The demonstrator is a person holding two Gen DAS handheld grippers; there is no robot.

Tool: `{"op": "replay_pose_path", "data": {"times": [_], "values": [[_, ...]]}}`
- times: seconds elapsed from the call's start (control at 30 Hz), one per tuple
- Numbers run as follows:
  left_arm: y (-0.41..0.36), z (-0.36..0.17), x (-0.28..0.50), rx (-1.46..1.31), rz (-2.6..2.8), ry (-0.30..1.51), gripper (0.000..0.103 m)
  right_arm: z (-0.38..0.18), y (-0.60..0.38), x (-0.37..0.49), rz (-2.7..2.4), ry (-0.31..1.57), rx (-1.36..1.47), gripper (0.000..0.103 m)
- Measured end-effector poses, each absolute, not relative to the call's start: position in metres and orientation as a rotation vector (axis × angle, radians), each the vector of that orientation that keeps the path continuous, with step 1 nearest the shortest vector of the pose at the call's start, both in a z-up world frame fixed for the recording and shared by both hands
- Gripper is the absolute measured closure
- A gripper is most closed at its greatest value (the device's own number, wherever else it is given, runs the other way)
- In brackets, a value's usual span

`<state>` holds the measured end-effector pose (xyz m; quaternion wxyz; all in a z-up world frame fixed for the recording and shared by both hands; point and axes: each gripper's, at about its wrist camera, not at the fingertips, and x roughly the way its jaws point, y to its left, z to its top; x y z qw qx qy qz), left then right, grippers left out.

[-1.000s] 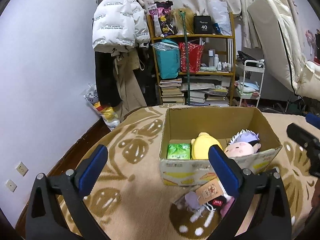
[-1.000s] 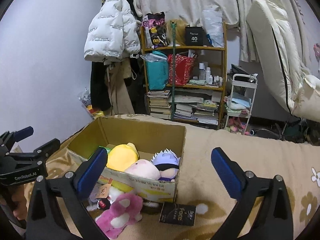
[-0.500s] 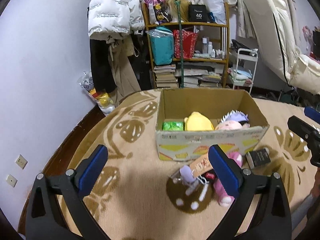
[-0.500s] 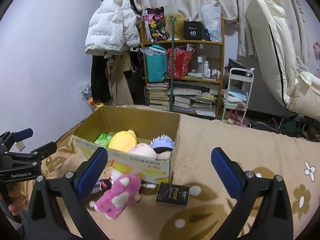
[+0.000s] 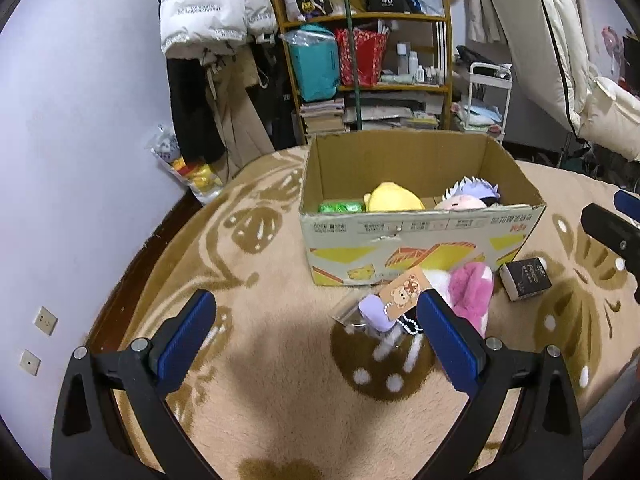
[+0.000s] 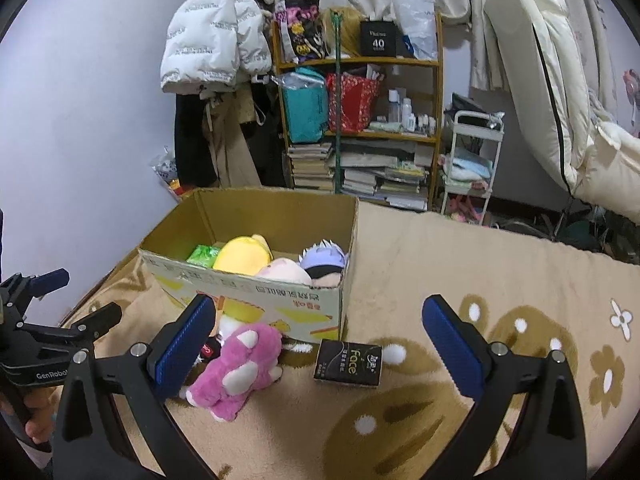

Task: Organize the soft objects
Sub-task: 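Withdraw both open tools from the box toward the remaining toys, then grasp clear bag with lavender item with left gripper while right gripper grasps black Face tissue box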

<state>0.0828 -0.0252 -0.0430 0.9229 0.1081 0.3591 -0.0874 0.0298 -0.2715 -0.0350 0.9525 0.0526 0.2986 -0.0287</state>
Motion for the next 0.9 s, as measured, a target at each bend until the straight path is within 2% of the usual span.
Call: {"op": "replay_pose_path", "data": {"times": [0.33, 0.9], "values": [[-0.026, -0.058, 0.102, 0.229, -0.187, 0.798, 0.003, -0.051, -0.275, 0.046, -0.082, 0.654, 0.113, 0.0], [-0.038, -0.105, 0.134, 0.248, -0.246, 0.96, 0.003, -0.095, -0.303, 0.073, -0.175, 0.851, 0.235, 0.0]]}}
